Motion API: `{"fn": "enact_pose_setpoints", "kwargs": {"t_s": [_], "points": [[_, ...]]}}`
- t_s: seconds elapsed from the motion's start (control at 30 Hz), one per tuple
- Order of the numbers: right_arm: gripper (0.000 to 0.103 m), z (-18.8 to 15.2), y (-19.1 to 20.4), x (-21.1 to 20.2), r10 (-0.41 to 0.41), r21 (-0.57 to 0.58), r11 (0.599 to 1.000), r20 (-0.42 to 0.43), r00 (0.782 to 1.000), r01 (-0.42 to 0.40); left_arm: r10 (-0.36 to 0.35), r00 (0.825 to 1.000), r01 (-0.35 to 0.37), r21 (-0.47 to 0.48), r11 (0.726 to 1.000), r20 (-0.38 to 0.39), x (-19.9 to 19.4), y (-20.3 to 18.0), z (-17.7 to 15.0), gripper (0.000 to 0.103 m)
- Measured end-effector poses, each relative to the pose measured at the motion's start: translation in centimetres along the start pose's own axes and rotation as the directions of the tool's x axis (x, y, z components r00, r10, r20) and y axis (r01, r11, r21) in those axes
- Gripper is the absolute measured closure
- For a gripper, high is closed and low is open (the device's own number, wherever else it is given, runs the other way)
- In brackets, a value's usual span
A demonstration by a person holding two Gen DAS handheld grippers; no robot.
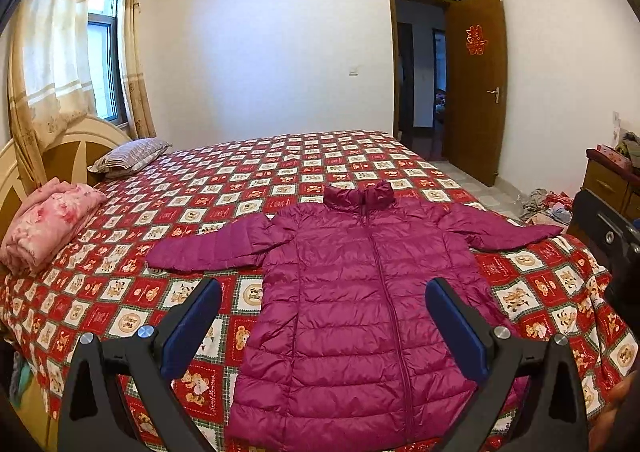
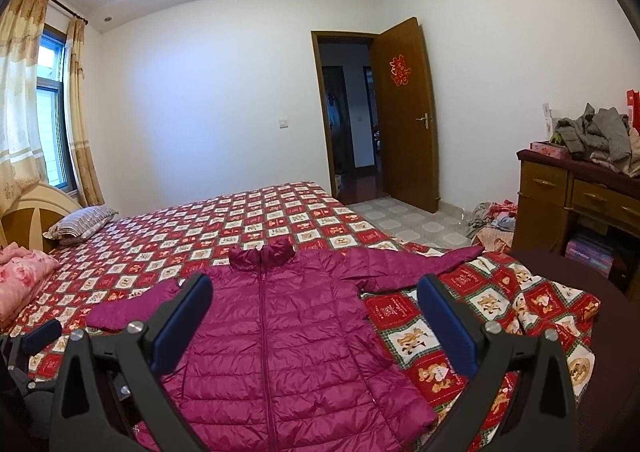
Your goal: Fold large clothes
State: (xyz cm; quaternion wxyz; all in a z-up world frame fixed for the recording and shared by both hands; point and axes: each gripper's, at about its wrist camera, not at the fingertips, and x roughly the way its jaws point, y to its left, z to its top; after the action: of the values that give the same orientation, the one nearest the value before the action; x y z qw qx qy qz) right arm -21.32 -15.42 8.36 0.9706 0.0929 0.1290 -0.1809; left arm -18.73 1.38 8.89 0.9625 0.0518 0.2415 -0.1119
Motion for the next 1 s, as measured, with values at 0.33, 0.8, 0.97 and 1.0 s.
{"fn": "enact_pose_setpoints", "kwargs": {"t_s": [0.33,0.8,0.97,1.0], "points": [[0.0,-0.32,0.24,-0.07,0.008,-0.006,1.0,-0.004,1.0,-0.008,0.0,1.0,0.0,0.002,1.0,0.003,-0.16,-0.24,-0.06,0.001],[0.0,-0.3,0.36,-0.05,0.006,-0.01,1.0,-0.008,1.0,-0.006,-0.012,1.0,0.012,0.001,1.0,0.002,-0.32,0.04,0.04,0.001],[0.0,-0.4,0.3,-0.12,0.009,-0.01,1.0,-0.013,1.0,-0.009,-0.015,1.0,0.015,-0.003,1.0,-0.001,-0.41,-0.02,-0.06,0.001],[0.0,-0.39,0.29,-0.18,0.011,-0.009,1.0,-0.012,1.0,-0.011,-0.015,1.0,0.015,-0.004,1.0,-0.001,-0.44,-0.06,-0.05,0.001]]}}
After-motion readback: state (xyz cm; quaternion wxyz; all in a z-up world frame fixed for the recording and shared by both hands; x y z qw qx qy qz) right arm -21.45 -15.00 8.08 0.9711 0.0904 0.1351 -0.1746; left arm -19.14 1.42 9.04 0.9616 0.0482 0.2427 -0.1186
